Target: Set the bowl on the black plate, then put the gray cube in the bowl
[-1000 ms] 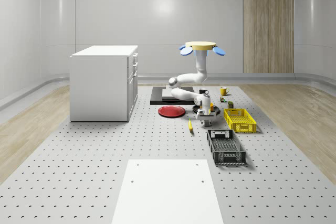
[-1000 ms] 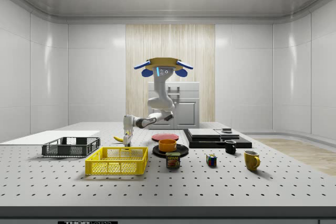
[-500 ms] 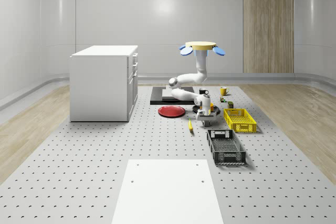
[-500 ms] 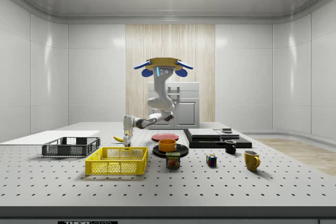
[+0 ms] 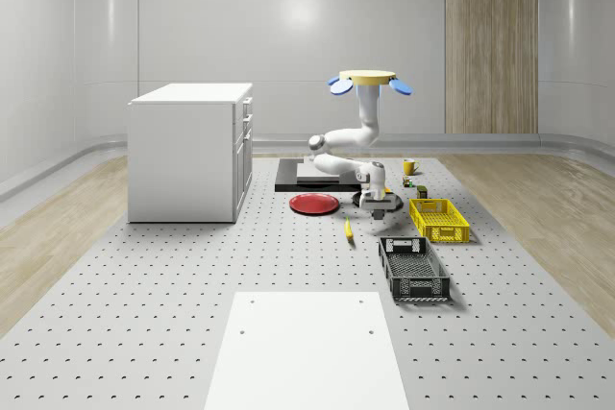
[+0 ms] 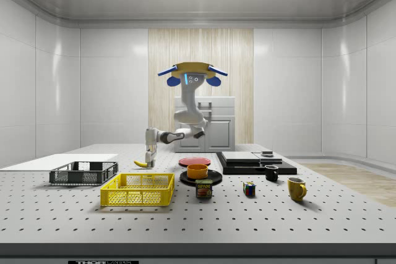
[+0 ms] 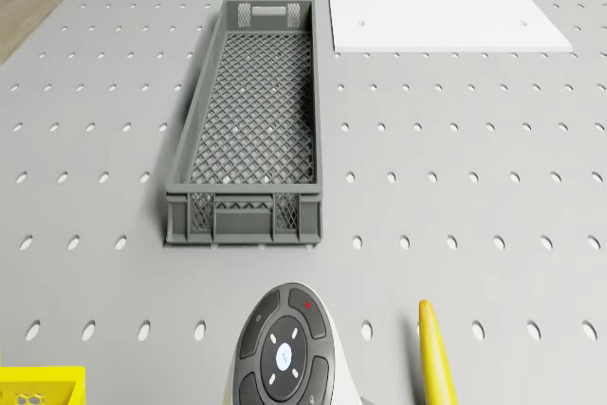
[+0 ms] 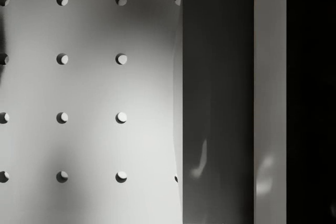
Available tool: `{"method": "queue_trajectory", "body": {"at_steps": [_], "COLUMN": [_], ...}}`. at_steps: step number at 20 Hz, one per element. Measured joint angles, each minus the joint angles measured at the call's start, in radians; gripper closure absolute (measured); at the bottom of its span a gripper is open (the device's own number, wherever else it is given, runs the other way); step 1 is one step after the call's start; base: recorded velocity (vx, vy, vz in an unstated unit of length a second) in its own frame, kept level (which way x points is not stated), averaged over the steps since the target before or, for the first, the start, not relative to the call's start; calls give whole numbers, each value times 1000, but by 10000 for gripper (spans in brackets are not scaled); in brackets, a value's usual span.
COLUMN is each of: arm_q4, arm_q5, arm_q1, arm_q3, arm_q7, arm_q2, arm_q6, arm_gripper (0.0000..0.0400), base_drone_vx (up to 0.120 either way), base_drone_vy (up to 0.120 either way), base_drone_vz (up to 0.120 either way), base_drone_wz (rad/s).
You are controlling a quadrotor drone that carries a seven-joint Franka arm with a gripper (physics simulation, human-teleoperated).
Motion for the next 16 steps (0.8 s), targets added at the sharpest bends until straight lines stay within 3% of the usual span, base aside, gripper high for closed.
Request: {"method": "queue_trajectory", "body": {"at_steps": [3,7,12,16], "arm_q4": [-4,-7,-9,-9], "arm_q5": [6,9,11,11], "arm_q1": [2,4,5,6], "arm_q3": [6,10,12,12], "arm_q7": [0,0,-1,-1], "arm_q2": [1,2,3,4], "arm_q6": [-5,-9,-11,-12], "arm_gripper": [150,150,150,150], "base_drone_vx": [0,-120,-24,-80], "base_drone_vy": [27,120,80,0], "base_drone_vz": [120,120,0,0], "base_drone_wz": [0,0,0,0]}}
